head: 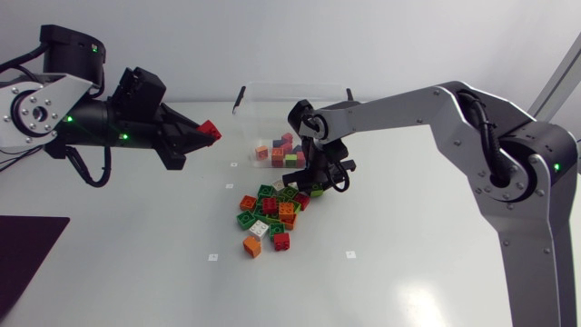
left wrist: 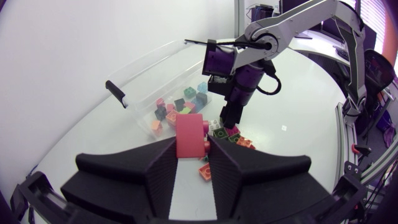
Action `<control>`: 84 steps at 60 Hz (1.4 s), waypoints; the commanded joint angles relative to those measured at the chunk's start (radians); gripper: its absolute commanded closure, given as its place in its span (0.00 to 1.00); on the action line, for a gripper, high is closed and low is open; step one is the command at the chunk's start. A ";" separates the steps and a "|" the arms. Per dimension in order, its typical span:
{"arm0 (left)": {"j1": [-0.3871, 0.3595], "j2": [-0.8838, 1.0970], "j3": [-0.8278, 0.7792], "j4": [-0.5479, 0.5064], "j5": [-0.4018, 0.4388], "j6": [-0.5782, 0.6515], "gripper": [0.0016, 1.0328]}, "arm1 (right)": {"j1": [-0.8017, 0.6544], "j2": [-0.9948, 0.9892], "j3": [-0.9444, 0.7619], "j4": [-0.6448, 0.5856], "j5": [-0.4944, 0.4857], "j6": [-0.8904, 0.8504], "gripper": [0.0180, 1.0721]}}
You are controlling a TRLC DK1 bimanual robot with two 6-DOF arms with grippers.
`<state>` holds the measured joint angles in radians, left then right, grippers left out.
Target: Place the duplo bricks in the container
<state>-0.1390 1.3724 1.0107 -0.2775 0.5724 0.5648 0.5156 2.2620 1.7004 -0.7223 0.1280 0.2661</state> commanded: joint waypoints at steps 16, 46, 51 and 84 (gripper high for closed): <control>-0.037 0.132 0.164 0.058 0.007 -0.098 0.72 | 0.004 -0.068 -0.091 0.054 0.012 -0.005 0.68; -0.088 0.396 0.453 0.084 -0.025 -0.233 0.70 | -0.031 -0.305 -0.275 0.132 0.019 -0.053 0.68; -0.083 0.450 0.509 0.084 -0.026 -0.250 0.70 | -0.038 -0.332 -0.278 0.132 0.019 -0.057 0.68; -0.122 0.679 0.792 0.057 -0.112 -0.298 0.68 | -0.089 -0.455 -0.268 0.121 0.015 -0.105 0.68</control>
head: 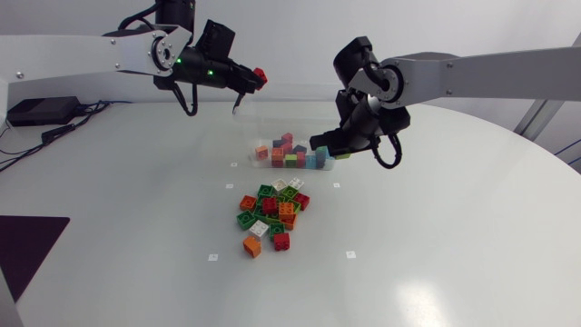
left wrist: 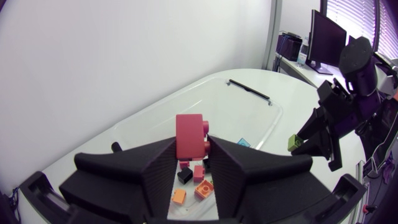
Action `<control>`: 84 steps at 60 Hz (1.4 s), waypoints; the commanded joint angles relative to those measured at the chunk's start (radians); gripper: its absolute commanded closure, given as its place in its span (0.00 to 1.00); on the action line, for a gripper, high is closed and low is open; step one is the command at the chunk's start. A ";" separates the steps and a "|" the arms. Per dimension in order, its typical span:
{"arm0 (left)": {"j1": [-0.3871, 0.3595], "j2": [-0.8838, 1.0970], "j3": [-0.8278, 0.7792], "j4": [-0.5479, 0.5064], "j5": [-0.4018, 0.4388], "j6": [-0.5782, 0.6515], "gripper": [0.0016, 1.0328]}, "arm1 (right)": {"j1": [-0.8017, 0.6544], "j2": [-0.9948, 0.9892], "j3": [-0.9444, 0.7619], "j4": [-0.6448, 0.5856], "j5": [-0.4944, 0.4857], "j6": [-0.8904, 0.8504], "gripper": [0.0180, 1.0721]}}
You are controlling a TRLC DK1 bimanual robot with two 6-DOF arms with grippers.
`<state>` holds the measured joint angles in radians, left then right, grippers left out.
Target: Place the duplo bricks in the container
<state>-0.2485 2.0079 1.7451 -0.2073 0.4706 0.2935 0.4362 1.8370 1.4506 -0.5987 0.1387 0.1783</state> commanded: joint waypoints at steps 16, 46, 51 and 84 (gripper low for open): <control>-0.044 0.104 0.168 -0.063 -0.119 -0.020 0.09 | -0.028 -0.059 0.013 -0.009 -0.005 -0.040 0.68; -0.040 -0.207 -0.142 -0.155 -0.155 0.108 0.06 | -0.045 -0.047 0.191 -0.042 -0.037 -0.053 0.68; -0.034 -0.274 -0.220 -0.159 -0.155 0.127 0.06 | -0.047 -0.038 0.215 -0.041 -0.044 -0.053 0.68; -0.051 -0.456 -0.670 -0.170 -0.153 0.332 0.06 | -0.040 0.082 0.387 -0.013 -0.050 -0.068 0.68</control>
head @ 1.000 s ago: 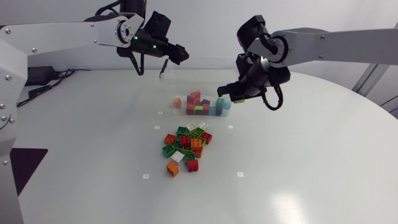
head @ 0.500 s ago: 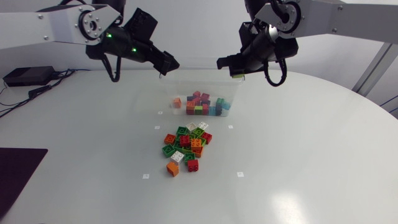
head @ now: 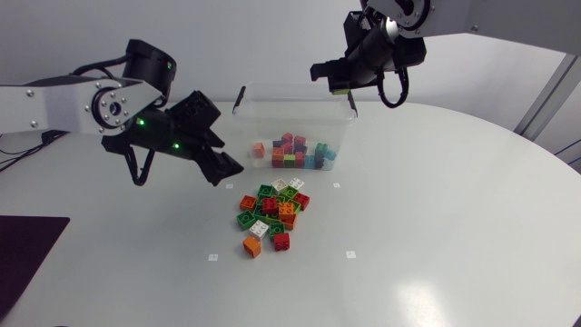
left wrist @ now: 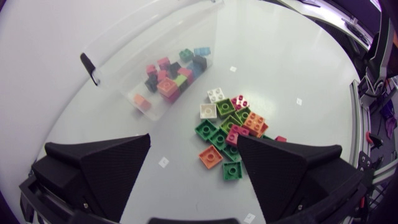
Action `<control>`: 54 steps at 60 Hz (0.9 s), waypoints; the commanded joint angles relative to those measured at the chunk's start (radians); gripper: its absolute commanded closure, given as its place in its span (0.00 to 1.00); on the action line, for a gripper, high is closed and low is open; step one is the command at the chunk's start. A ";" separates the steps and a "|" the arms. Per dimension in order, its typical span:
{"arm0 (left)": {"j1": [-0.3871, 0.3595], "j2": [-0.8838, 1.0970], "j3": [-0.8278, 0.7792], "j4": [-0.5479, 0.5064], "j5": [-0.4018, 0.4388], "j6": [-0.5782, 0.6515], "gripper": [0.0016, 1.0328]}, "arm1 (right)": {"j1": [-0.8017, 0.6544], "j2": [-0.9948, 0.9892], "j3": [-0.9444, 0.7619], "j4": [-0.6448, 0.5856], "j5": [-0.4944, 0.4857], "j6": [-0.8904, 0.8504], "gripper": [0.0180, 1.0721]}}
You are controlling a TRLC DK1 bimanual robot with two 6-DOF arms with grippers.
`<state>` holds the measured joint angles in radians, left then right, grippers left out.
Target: Place the duplo bricks in the container
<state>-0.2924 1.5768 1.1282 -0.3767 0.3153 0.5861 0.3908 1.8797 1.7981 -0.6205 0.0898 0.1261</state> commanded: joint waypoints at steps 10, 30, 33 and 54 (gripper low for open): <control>-0.017 -0.017 -0.159 0.075 0.004 0.044 0.06 | 0.006 0.098 0.103 0.013 0.001 -0.017 0.68; -0.062 0.015 -0.266 0.145 0.002 0.064 0.07 | 0.008 0.210 0.196 0.019 0.007 -0.036 0.68; -0.076 0.011 -0.283 0.144 0.002 0.066 0.07 | 0.005 0.242 0.230 0.018 0.016 -0.040 0.67; -0.151 0.000 -0.324 0.093 0.001 0.032 0.07 | 0.006 0.345 0.392 -0.079 0.025 -0.037 0.04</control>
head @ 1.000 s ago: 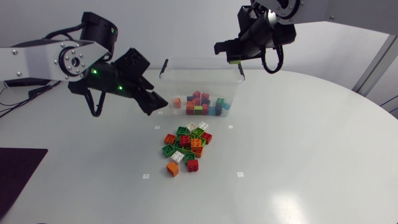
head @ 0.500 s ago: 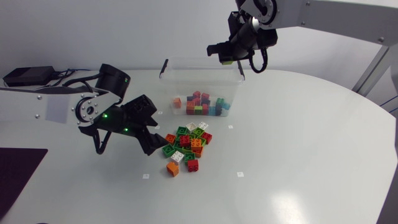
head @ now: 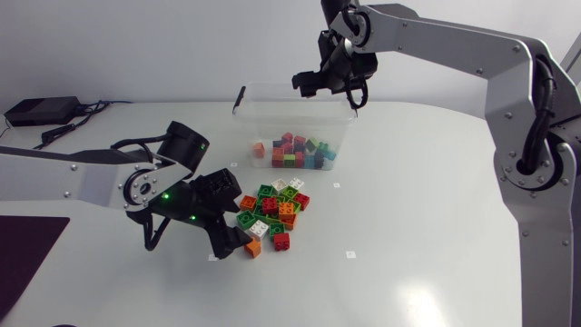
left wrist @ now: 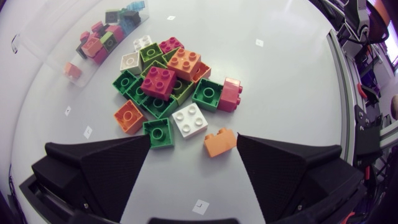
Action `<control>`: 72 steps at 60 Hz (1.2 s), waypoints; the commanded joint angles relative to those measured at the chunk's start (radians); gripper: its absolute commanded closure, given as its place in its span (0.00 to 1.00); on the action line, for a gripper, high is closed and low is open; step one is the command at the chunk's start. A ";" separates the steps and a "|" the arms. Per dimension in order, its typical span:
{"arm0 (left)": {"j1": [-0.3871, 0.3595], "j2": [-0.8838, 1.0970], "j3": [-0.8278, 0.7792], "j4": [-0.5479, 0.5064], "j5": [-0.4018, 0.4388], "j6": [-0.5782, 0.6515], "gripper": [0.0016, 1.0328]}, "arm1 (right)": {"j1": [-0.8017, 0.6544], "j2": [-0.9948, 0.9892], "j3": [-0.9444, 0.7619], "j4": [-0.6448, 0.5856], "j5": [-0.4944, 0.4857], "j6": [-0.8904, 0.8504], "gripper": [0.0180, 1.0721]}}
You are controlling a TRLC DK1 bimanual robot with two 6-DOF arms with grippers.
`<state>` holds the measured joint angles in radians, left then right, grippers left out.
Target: Place the duplo bricks in the container
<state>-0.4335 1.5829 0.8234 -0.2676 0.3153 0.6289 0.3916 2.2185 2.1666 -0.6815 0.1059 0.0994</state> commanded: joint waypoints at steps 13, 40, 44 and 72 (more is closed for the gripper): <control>-0.062 0.031 -0.012 -0.021 -0.056 -0.081 0.07 | 0.016 -0.091 -0.060 -0.026 0.009 -0.007 0.04; -0.117 0.140 0.005 0.028 -0.143 -0.167 0.13 | 0.062 -0.382 -0.346 0.005 0.011 -0.024 0.04; -0.117 0.146 0.008 0.034 -0.143 -0.179 0.17 | 0.072 -0.434 -0.413 0.016 0.011 -0.035 0.04; -0.134 0.164 0.000 0.048 -0.143 -0.184 0.69 | 0.148 -0.701 -0.832 0.088 -0.002 -0.049 0.05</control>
<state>-0.5526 1.7267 0.8238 -0.2256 0.1768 0.4664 0.5083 1.5478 1.4002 -0.6014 0.1051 0.0505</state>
